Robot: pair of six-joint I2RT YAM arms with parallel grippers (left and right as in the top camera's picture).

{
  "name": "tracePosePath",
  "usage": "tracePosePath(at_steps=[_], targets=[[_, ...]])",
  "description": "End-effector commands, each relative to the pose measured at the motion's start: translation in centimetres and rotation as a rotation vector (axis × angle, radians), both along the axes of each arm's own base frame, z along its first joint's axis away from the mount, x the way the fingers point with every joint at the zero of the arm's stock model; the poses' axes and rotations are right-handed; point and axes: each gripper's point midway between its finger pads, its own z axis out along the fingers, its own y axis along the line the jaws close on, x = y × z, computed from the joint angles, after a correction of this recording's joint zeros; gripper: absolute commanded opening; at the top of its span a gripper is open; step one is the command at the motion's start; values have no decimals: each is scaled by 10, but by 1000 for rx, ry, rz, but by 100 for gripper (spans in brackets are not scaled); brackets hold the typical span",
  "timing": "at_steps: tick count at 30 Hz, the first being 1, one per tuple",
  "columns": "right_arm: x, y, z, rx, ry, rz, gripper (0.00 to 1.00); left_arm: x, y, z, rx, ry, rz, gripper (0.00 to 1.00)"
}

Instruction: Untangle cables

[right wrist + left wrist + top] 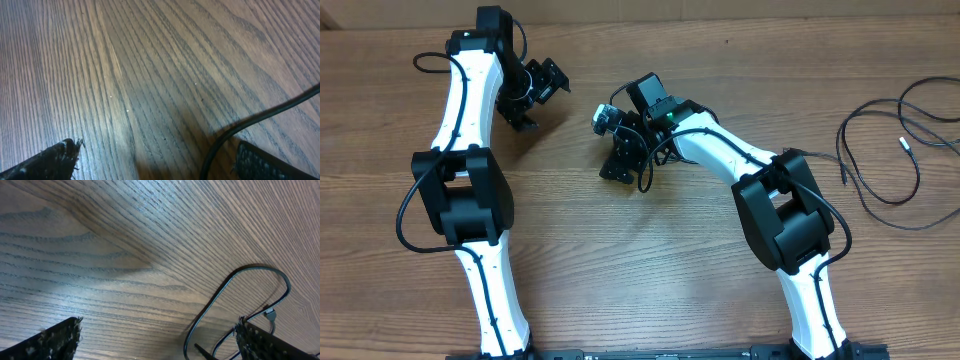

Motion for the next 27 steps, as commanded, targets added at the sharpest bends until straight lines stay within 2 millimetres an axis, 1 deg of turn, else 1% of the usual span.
tracePosePath(at_steps=[1,5,10,12,16,17,18,19,20,21,23,26,27], targets=[[-2,-2,-12,-3,21,-5,100,-1,0,2,8,-8,-21,100],[-5,-3,-21,0,17,-5,100,-1,0,2,8,-8,-21,100],[-19,-2,-30,26,59,19,100,-1,0,2,8,-8,-21,100],[-27,2,-29,59,89,40,100,-1,0,2,8,-8,-21,100],[-43,14,-15,166,159,102,100,-1,0,2,8,-8,-21,99],[-47,18,-11,195,176,119,92,-1,0,2,8,-8,-21,100],[-49,20,-8,217,189,131,80,-1,0,2,8,-8,-21,100],[-50,21,-7,225,190,135,59,-1,0,2,8,-8,-21,100],[-50,21,-6,226,188,135,43,-1,0,2,8,-8,-21,100],[-49,21,-6,226,188,135,30,-1,0,2,8,-8,-21,100],[-49,21,-6,226,187,136,16,-1,0,2,8,-8,-21,99],[-49,21,-6,228,204,117,4,-1,0,2,8,-8,-21,100],[-49,21,-6,228,203,117,4,-1,0,2,8,-8,-21,100]])
